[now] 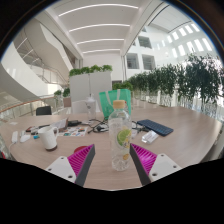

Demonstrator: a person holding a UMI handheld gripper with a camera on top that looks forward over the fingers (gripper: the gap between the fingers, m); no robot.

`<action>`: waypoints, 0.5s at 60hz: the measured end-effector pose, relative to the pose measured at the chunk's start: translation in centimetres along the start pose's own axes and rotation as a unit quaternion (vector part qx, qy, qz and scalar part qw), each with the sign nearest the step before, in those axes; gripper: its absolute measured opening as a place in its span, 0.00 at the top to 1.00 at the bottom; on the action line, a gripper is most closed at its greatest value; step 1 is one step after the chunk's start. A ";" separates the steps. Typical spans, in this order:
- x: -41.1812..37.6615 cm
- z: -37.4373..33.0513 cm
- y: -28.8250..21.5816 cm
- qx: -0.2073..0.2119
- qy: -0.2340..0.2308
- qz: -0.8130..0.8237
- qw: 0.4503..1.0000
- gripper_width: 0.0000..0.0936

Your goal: Pour water

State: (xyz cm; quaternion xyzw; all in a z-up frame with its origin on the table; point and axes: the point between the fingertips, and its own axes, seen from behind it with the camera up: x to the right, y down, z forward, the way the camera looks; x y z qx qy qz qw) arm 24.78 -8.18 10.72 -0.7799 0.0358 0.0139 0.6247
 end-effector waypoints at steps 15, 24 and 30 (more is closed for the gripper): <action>2.4 7.4 -0.4 0.034 0.003 0.007 0.999 0.17; 2.6 9.7 0.2 0.038 0.007 -0.026 0.999 0.49; 2.7 10.1 0.2 0.037 0.025 -0.005 0.999 0.55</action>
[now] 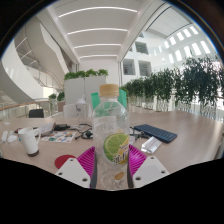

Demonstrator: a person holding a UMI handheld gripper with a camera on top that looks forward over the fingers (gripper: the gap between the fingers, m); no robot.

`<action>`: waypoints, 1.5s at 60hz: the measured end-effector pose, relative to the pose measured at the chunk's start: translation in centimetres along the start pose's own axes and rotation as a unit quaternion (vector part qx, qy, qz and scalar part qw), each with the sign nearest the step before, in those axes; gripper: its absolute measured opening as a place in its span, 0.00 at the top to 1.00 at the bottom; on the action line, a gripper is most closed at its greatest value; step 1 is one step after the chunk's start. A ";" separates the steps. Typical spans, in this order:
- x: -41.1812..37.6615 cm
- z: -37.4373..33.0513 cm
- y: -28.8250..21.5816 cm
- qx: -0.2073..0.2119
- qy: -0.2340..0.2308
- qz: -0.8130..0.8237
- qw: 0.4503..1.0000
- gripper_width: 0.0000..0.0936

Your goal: Pour water

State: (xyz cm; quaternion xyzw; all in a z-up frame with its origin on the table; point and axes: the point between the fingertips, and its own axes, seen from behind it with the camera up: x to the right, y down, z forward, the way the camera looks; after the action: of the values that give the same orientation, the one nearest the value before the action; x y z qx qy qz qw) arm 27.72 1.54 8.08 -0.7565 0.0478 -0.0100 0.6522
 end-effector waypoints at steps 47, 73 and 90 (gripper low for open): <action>-19.6 1.9 -16.7 -0.054 0.049 -0.610 0.789 0.66; -24.6 5.3 -12.6 -0.100 0.035 -0.936 0.335 0.66; -25.3 6.2 -13.3 -0.082 0.019 -0.876 0.474 0.66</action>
State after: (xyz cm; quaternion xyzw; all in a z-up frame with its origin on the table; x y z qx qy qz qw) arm 3.81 11.69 21.48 -0.4537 -0.6269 -0.5871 0.2375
